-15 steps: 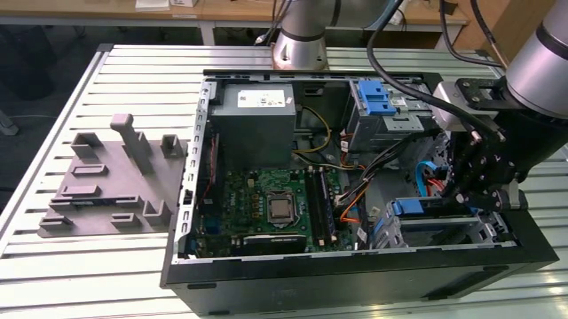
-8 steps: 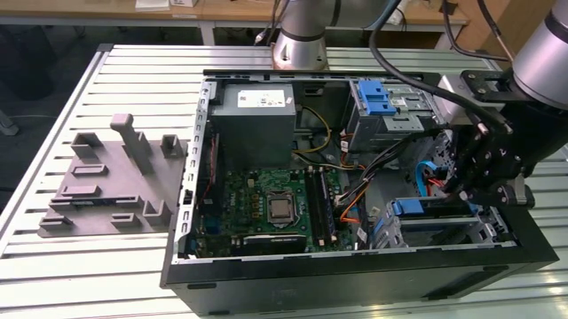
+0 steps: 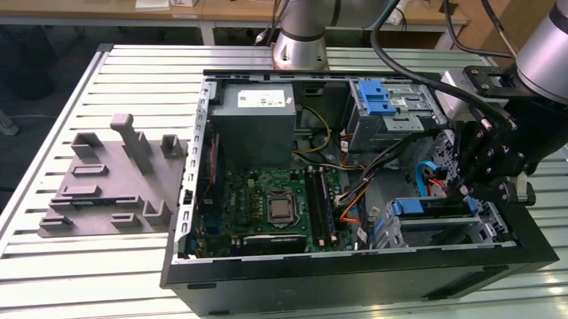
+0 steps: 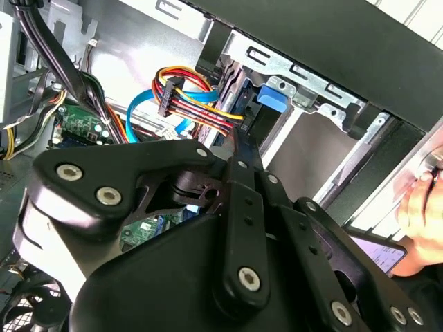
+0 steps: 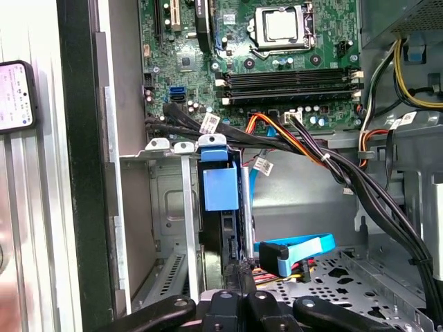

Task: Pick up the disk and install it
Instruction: 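Insert the first disk wire, then insert the second disk wire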

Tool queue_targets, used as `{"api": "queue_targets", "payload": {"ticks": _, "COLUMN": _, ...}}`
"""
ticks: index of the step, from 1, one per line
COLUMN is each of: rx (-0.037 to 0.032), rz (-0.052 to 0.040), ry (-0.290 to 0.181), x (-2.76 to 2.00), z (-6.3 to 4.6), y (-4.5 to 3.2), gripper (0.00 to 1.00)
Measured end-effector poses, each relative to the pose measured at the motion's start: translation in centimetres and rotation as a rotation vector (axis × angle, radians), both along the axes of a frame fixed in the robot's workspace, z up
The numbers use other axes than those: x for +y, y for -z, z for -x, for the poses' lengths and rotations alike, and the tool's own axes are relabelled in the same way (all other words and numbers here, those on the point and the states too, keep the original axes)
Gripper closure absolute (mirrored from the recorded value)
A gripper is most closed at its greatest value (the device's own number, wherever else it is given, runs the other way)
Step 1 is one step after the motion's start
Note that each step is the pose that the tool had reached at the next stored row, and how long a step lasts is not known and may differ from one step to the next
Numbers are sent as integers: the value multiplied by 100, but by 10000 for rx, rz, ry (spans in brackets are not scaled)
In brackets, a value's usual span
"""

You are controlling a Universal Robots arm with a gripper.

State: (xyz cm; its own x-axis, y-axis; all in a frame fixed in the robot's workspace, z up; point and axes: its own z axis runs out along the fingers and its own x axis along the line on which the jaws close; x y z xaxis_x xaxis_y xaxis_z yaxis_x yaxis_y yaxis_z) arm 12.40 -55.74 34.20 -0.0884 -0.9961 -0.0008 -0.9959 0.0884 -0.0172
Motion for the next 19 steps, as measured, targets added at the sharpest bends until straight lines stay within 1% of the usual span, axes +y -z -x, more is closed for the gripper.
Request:
{"api": "queue_targets", "payload": {"ticks": 15, "rx": 0, "rz": -2, "ry": -1, "x": 0, "z": 2, "y": 0, "gripper": 89}}
{"api": "queue_targets", "payload": {"ticks": 19, "rx": 0, "rz": 0, "ry": 0, "x": 0, "z": 40, "y": -2, "gripper": 89}}
